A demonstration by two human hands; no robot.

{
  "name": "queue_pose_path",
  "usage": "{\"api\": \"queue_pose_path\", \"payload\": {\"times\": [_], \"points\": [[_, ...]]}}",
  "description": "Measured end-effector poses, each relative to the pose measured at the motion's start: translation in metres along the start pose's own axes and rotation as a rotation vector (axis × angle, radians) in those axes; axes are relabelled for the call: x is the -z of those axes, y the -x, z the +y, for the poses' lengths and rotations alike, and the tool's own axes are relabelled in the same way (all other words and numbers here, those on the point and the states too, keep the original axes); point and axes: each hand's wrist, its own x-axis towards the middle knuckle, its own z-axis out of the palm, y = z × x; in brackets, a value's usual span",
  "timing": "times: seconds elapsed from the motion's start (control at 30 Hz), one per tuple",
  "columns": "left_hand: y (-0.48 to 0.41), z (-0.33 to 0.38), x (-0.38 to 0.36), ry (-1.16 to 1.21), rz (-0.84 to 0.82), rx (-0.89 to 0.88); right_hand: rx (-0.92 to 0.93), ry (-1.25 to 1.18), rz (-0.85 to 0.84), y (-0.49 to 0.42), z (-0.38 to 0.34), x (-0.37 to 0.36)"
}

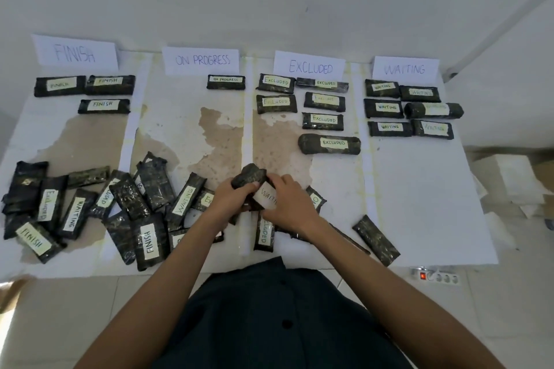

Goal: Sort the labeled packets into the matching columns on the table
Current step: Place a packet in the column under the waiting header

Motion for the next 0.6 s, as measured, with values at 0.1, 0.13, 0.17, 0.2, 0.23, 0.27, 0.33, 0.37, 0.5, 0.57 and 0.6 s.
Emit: {"api": "queue_pose_path", "payload": {"times": [0.1, 0.13, 0.17, 0.2, 0.23, 0.27, 0.33, 0.37, 0.5, 0.57, 0.6], "points": [[0.007, 0.008, -0.009, -0.026, -0.071, -0.045, 0.024, 0.094, 0.081, 0.012, 0.005, 0.009], [0.009, 0.010, -0.013, -0.043, -0.098, -0.061, 0.030, 0.116, 0.103, 0.015, 0.009, 0.012], [0.010, 0.012, -0.017, -0.066, -0.122, -0.076, 0.029, 0.129, 0.122, 0.018, 0.013, 0.017], [0.011, 0.014, -0.021, -0.094, -0.144, -0.093, 0.022, 0.133, 0.134, 0.021, 0.019, 0.022], [0.011, 0.017, -0.026, -0.127, -0.166, -0.120, 0.015, 0.139, 0.145, 0.024, 0.026, 0.029], [0.011, 0.020, -0.030, -0.173, -0.191, -0.155, 0.006, 0.153, 0.149, 0.027, 0.033, 0.037], [0.012, 0.026, -0.040, -0.297, -0.231, -0.223, -0.014, 0.204, 0.161, 0.032, 0.050, 0.054], [0.013, 0.029, -0.045, -0.360, -0.243, -0.252, -0.024, 0.228, 0.170, 0.035, 0.061, 0.061], [0.009, 0.040, -0.074, -0.538, -0.258, -0.374, -0.071, 0.329, 0.162, 0.043, 0.105, 0.092], [0.003, 0.044, -0.093, -0.611, -0.251, -0.431, -0.097, 0.366, 0.156, 0.043, 0.129, 0.107], [0.001, 0.046, -0.103, -0.644, -0.253, -0.453, -0.112, 0.374, 0.154, 0.042, 0.140, 0.115]]}}
